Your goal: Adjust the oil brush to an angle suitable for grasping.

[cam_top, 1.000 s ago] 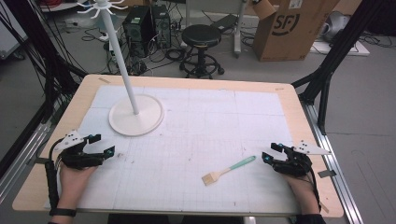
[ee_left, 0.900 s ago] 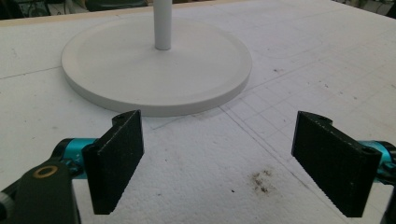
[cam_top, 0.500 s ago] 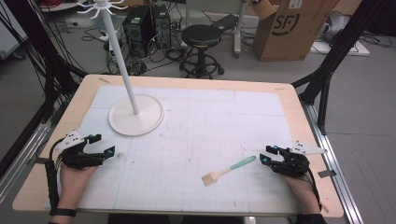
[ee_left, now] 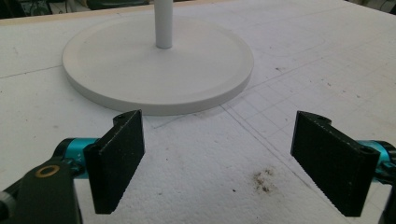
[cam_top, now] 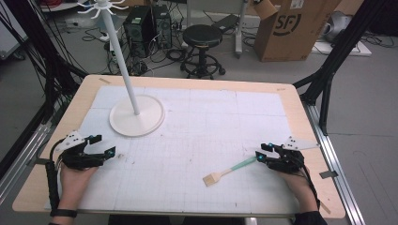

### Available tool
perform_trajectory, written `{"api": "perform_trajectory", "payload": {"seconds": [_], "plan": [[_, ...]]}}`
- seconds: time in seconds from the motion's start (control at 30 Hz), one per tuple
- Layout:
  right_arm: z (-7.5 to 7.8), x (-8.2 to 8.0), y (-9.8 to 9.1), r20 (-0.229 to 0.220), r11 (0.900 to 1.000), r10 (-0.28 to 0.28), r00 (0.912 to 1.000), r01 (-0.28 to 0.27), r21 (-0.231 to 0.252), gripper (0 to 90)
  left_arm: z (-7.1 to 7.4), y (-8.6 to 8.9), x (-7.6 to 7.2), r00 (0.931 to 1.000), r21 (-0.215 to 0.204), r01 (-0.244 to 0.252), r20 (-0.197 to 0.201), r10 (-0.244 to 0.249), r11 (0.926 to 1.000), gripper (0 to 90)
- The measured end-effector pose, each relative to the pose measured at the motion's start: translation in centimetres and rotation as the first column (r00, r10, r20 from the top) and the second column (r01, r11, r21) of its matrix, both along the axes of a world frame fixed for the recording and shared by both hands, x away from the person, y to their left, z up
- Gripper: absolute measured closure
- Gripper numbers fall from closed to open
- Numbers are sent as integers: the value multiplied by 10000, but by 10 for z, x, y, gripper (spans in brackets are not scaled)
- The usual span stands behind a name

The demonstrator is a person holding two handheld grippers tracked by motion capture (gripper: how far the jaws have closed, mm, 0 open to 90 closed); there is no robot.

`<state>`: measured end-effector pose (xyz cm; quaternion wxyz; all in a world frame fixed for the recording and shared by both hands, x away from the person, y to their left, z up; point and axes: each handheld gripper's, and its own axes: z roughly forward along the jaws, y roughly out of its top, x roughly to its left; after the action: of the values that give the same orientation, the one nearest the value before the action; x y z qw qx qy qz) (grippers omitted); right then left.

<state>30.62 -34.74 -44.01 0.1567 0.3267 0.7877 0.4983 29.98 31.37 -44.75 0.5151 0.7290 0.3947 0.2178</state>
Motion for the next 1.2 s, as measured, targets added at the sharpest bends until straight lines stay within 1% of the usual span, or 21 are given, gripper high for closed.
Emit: {"api": "perform_trajectory", "payload": {"seconds": [0.07,0.1,0.2,0.27,0.3,0.33,0.37,0.4,0.43,0.53,0.57,0.6,0.63,0.67,0.7,0.73,0.8,0.93,1.07,1.2], "plan": [[1,3,3,-109,10000,54,9999,-54,-53,533,0,0,0,10000,-17,11,0,-11,10000,181],[1,5,4,-49,9999,88,9999,-89,-147,534,0,0,0,10000,-14,14,1,-14,10000,181],[-1,9,8,-219,9995,131,9997,-137,-296,537,0,0,0,10000,4,31,-9,-31,10000,181],[-2,12,10,-262,9986,188,9995,-201,-488,576,0,0,0,10000,8,18,-6,-18,10000,182],[-2,14,11,-295,9979,230,9993,-248,-593,628,0,0,0,10000,17,19,-1,-19,10000,181],[-2,15,12,-295,9976,250,9992,-269,-632,655,0,0,0,10000,23,29,-1,-29,10000,181],[-2,15,12,-295,9976,250,9992,-269,-632,655,0,0,0,10000,27,24,9,-24,10000,181],[-1,17,13,-346,9967,354,9988,-378,-719,712,0,0,0,10000,17,40,-10,-40,10000,182],[-1,17,13,-346,9967,354,9988,-378,-719,712,0,0,0,10000,26,20,3,-20,10000,182],[-2,21,17,-558,9939,483,9973,-535,-968,752,0,-1,0,10000,41,24,10,-24,10000,182],[-3,23,18,-727,9931,504,9961,-576,-1019,770,0,-1,0,10000,49,22,10,-22,10000,182],[-4,26,21,-1012,9904,597,9931,-716,-1179,788,0,-1,0,10000,54,21,12,-21,10000,183],[-4,26,21,-1012,9904,597,9931,-716,-1179,803,0,-1,0,10000,56,23,11,-23,10000,183],[-6,28,22,-1269,9873,598,9901,-774,-1391,832,0,-1,0,10000,56,26,11,-26,10000,183],[-8,28,22,-1354,9854,624,9888,-826,-1489,842,0,-1,0,10000,48,36,17,-36,10000,183],[-8,28,22,-1354,9854,624,9888,-826,-1489,842,0,-1,0,10000,57,41,16,-41,10000,183],[-9,28,22,-1552,9822,686,9855,-940,-1628,850,0,-1,0,10000,61,43,10,-43,10000,183],[-8,24,23,-1596,9805,898,9831,-1154,-1592,874,0,-1,0,10000,79,61,23,-61,9999,184],[-7,20,23,-1748,9776,1068,9788,-1354,-1609,879,0,-2,-1,10000,121,77,45,-78,9999,184],[-7,16,20,-1789,9765,1170,9769,-1460,-1586,879,0,-2,-1,10000,125,78,42,-78,9999,184]]}}
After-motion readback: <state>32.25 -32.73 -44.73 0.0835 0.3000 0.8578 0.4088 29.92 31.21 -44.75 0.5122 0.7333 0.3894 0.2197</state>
